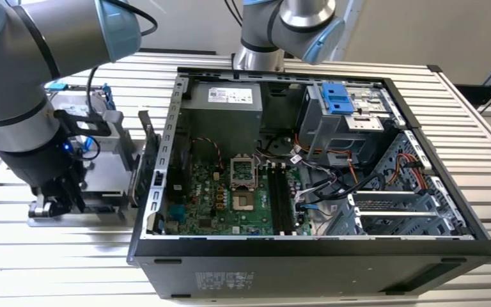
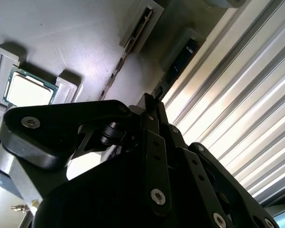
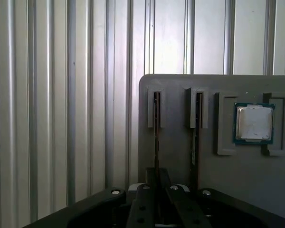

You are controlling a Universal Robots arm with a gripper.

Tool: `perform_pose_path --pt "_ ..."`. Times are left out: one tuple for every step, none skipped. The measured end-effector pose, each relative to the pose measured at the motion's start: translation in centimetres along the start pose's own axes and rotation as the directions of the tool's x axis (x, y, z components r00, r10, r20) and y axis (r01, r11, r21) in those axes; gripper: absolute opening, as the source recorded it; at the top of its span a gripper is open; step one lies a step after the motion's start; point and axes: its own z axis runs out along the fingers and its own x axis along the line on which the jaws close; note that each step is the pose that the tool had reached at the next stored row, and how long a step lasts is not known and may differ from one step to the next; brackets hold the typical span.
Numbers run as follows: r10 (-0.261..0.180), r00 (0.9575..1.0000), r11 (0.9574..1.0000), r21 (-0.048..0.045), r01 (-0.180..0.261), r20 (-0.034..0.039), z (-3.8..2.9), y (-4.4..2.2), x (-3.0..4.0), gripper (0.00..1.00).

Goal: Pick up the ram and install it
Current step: 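Pick up the ram and move it above insertion slot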

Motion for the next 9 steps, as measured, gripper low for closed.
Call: perform_pose_path --pt "0.0 1.0 1.0 0.0 0.0 0.0 -0.08 0.0 0.0 0.0" --pt "0.0 1.0 1.0 0.0001 0.0 0.0001 -0.14 0.0 0.0 0.0" --pt "0.0 1.0 1.0 0.0 0.0 0.0001 -0.21 0.0 0.01 0.0" --pt "0.0 1.0 1.0 0.0 0.0 0.0 -0.29 0.01 0.01 0.0" --pt "0.0 1.0 1.0 0.0 0.0 0.0 -0.38 0.01 0.01 0.0" --pt "0.0 1.0 1.0 0.0 0.0 0.0 -0.46 0.01 0.01 0.0" --pt "0.0 1.0 1.0 0.0 0.0 0.0 -0.52 0.01 0.02 0.0" --pt "0.0 1.0 1.0 0.0 0.0 0.0 -0.59 0.01 0.02 0.0" --pt "0.0 1.0 1.0 0.0 0.0 0.0 -0.65 0.01 0.02 0.0"
